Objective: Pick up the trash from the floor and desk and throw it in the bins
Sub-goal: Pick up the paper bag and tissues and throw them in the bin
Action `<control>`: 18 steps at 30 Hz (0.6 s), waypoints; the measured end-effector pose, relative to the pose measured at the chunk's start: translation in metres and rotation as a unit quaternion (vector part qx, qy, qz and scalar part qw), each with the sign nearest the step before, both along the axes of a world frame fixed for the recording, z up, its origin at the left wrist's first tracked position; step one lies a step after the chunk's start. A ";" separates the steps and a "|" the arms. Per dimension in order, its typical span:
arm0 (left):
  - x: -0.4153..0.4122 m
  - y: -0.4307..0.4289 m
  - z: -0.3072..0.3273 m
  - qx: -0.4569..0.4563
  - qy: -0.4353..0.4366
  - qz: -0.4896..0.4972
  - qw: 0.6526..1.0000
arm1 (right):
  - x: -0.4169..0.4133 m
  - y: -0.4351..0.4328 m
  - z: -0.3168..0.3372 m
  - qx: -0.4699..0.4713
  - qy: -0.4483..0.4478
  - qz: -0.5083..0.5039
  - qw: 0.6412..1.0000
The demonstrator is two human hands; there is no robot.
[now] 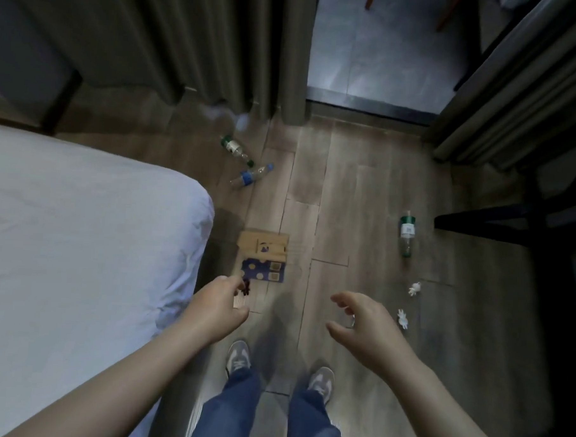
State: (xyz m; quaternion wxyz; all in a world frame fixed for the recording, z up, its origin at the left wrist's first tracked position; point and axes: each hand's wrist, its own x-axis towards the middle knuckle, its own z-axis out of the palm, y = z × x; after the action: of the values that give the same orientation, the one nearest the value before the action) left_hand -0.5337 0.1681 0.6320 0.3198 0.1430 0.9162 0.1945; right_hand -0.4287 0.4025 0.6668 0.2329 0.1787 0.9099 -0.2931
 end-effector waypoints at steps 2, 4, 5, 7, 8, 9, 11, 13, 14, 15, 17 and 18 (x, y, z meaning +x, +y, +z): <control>-0.004 0.004 -0.034 -0.006 -0.006 0.004 1.000 | -0.007 0.004 -0.030 -0.004 -0.010 0.007 1.000; -0.007 0.007 -0.073 -0.017 -0.016 0.014 1.000 | -0.013 0.011 -0.064 0.000 -0.014 0.017 1.000; -0.007 0.009 -0.093 -0.025 -0.024 0.019 0.999 | -0.016 0.014 -0.082 0.002 -0.016 0.019 1.000; -0.007 0.012 -0.134 -0.034 -0.037 0.033 0.998 | -0.018 0.019 -0.119 0.002 -0.023 0.026 0.999; -0.007 0.014 -0.156 -0.033 -0.039 0.036 0.998 | -0.019 0.022 -0.139 0.003 -0.027 0.030 0.999; -0.007 0.016 -0.177 -0.030 -0.041 0.038 0.998 | -0.019 0.024 -0.159 0.003 -0.029 0.032 0.999; -0.007 0.020 -0.220 -0.023 -0.041 0.042 0.998 | -0.020 0.028 -0.203 -0.002 -0.035 0.034 0.999; -0.008 0.023 -0.263 -0.015 -0.035 0.047 0.998 | -0.022 0.029 -0.249 -0.010 -0.039 0.043 0.998; -0.010 0.024 -0.286 -0.016 -0.029 0.048 0.998 | -0.025 0.029 -0.274 -0.014 -0.040 0.050 0.998; -0.012 0.026 -0.310 -0.020 -0.022 0.047 0.998 | -0.028 0.028 -0.301 -0.016 -0.039 0.059 0.997; -0.017 0.026 -0.358 -0.023 -0.011 0.047 0.999 | -0.034 0.024 -0.356 -0.020 -0.029 0.079 0.996; -0.020 0.024 -0.383 -0.021 -0.007 0.049 0.999 | -0.038 0.021 -0.383 -0.025 -0.025 0.086 0.996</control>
State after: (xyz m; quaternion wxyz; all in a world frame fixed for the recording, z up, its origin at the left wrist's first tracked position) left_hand -0.5536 0.1924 0.2494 0.3196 0.0901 0.9236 0.1915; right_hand -0.4672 0.4235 0.2838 0.2840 0.1011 0.9082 -0.2902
